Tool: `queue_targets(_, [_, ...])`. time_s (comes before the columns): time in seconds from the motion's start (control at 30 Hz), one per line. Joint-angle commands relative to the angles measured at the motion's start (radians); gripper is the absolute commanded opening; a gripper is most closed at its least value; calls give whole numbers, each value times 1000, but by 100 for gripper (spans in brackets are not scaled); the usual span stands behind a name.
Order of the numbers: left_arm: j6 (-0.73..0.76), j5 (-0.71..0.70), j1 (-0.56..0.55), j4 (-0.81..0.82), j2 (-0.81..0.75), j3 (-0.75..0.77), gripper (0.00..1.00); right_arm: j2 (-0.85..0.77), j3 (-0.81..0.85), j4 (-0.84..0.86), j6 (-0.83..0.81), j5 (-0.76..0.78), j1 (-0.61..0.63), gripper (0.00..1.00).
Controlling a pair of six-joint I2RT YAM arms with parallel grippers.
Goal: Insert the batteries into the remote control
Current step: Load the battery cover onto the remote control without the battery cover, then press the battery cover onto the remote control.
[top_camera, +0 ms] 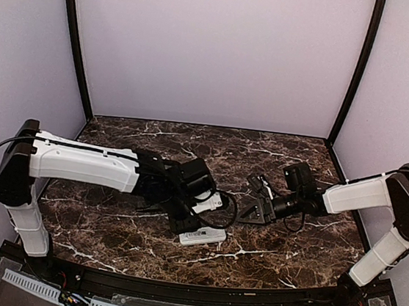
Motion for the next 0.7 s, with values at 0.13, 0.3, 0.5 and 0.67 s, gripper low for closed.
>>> queue_targets(0.13, [-133,100,115,165,-212,-194,53,-67,32,8,-1,25,24,41])
queue_targets(0.3, [-221,168,149,272,-257,-312,50,-48,68,3,8,55,86,30])
queue_targets(0.5, [-280,236,152,384,-226,-365,53,18,107,35,37,89,177,23])
queue_targets(0.67, [-289,273,151,434,-182,-373,55,55,101,97,82,91,203,22])
